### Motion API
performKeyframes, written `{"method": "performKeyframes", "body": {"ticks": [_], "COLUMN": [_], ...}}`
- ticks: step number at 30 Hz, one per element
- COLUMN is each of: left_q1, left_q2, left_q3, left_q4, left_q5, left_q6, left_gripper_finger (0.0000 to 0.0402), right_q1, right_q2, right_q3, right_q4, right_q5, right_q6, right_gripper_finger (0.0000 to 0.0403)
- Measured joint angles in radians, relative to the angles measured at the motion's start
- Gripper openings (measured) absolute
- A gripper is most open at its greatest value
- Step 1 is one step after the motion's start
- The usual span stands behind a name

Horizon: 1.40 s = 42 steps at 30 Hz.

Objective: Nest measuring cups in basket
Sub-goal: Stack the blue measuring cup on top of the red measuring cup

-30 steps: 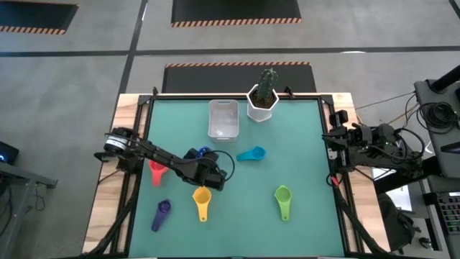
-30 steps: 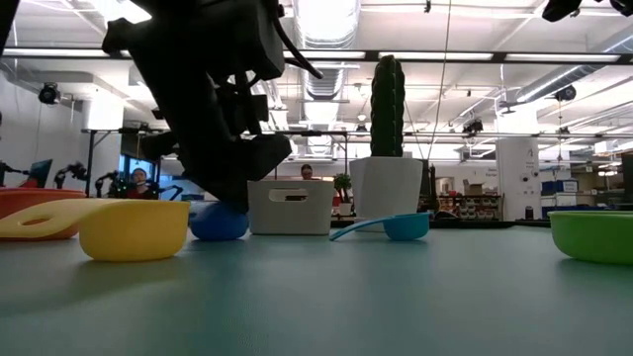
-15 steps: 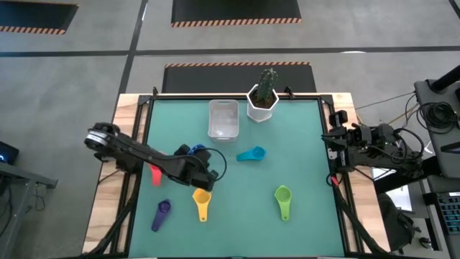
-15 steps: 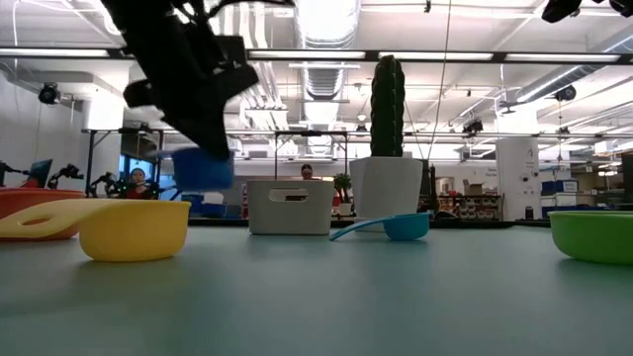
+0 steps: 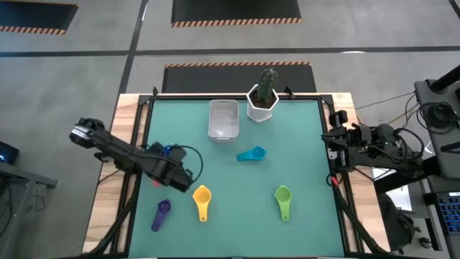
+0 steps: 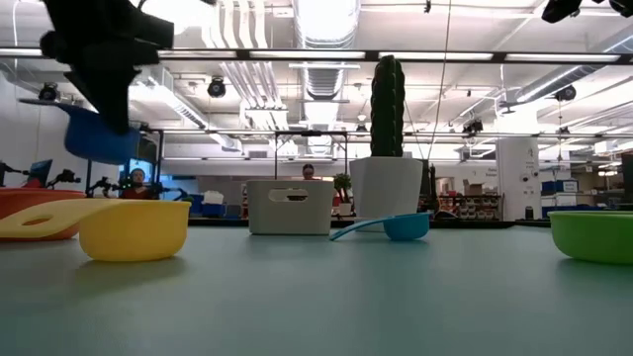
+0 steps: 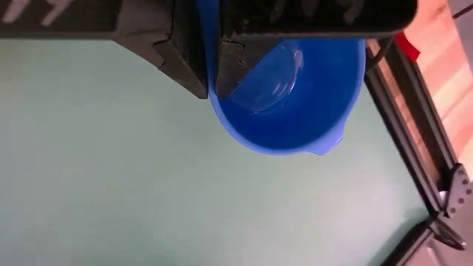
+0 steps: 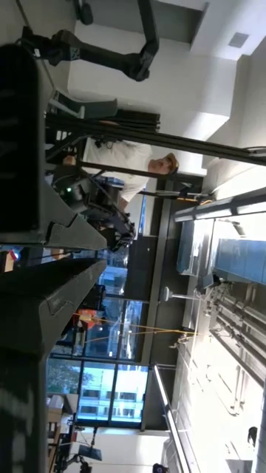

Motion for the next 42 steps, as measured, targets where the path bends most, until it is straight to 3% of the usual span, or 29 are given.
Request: {"method": "performKeyframes", "body": {"ticks": [8, 11, 16, 24, 35, 42], "left_q1": [-0.160, -0.239, -0.317, -0.322, -0.322, -0.322], "left_q2": [-0.076, -0.102, -0.126, -0.126, -0.125, -0.125], "left_q3": [-0.010, -0.039, -0.127, -0.241, -0.317, -0.339], "left_q4": [-0.056, -0.054, -0.053, -0.016, 0.013, 0.067], "left_q5": [-0.009, -0.068, -0.071, -0.065, -0.040, -0.043], "left_q6": [-0.104, -0.171, -0.289, -0.336, -0.443, -0.435], "left_gripper_finger": [0.0002, 0.0002, 0.0002, 0.0002, 0.0002, 0.0002], "right_q1": [0.000, 0.000, 0.000, 0.000, 0.000, 0.000], "right_q2": [0.000, 0.000, 0.000, 0.000, 0.000, 0.000], "right_q3": [0.000, 0.000, 0.000, 0.000, 0.000, 0.000], "right_q4": [-0.008, -0.007, -0.006, 0.002, 0.000, 0.000], "right_q5": [0.000, 0.000, 0.000, 0.000, 0.012, 0.016], "right_q6": [0.003, 0.002, 0.000, -0.013, -0.014, -0.017], "right_gripper_finger": [0.0018, 0.0018, 0.0018, 0.0018, 0.0018, 0.0018]}}
